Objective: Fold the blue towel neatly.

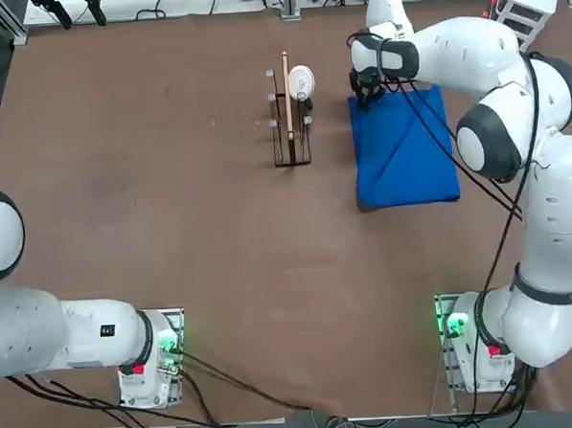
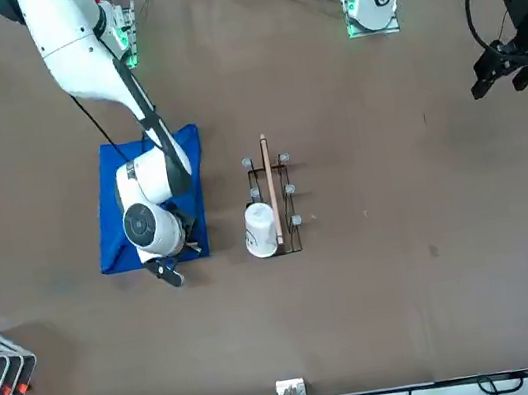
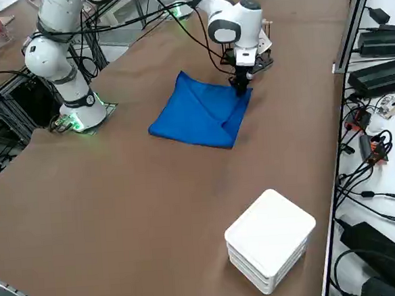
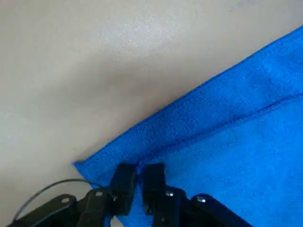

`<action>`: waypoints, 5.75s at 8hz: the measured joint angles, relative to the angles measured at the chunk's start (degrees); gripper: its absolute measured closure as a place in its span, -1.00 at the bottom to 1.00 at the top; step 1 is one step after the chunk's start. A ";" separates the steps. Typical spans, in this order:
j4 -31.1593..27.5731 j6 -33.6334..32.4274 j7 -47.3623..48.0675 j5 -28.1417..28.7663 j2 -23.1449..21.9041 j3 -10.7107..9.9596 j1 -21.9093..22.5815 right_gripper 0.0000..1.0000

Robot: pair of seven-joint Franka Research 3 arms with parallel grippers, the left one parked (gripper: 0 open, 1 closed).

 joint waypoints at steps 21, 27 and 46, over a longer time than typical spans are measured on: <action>5.56 1.45 -3.08 -0.32 -0.07 0.61 2.89 0.96; 5.74 2.84 -4.04 -0.37 0.00 0.73 4.36 0.96; 12.41 -33.69 -43.41 -10.52 -25.59 -1.54 -14.21 -1.00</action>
